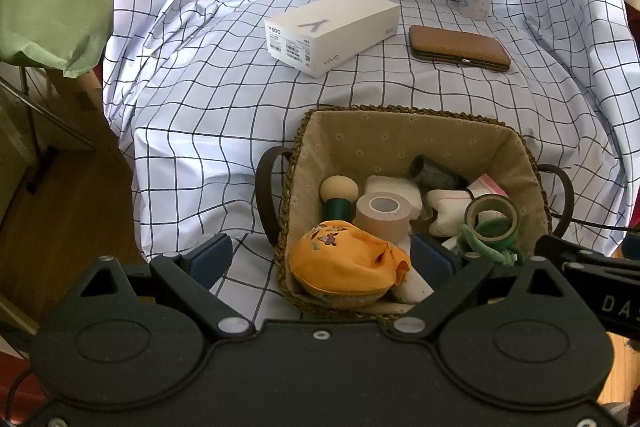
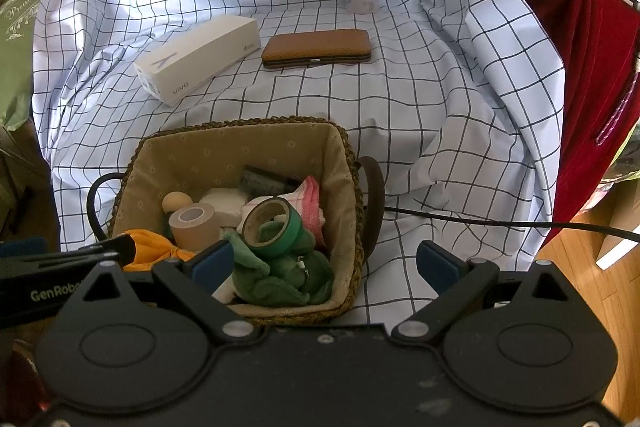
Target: Organize soft objects
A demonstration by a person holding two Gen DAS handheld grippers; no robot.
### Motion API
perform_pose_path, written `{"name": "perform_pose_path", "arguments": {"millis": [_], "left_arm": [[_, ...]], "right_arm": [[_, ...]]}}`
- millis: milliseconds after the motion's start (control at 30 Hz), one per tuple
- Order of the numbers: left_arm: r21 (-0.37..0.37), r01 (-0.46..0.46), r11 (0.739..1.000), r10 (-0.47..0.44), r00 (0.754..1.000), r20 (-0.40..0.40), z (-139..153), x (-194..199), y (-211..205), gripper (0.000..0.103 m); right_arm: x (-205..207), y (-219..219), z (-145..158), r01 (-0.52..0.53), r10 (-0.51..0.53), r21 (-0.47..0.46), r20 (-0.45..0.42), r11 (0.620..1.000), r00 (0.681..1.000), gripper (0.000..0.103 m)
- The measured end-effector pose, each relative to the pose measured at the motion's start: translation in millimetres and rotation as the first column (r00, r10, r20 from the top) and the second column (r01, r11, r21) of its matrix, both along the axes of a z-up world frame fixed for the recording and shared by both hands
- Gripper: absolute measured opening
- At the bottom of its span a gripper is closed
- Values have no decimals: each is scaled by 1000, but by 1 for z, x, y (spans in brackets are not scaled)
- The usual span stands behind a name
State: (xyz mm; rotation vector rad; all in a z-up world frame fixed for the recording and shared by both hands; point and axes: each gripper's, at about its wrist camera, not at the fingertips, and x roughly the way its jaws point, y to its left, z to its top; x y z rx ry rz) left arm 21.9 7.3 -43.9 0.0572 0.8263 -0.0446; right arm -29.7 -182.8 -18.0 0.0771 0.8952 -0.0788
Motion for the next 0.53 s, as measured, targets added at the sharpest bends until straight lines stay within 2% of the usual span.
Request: {"name": "perform_pose_path", "arguments": {"millis": [533], "left_arm": [[-2,2,1000,-2,1000,-5,-2,0,1,93]], "right_arm": [[0,2,-1,-7,7,-1,-4,1000,1000,98]]}}
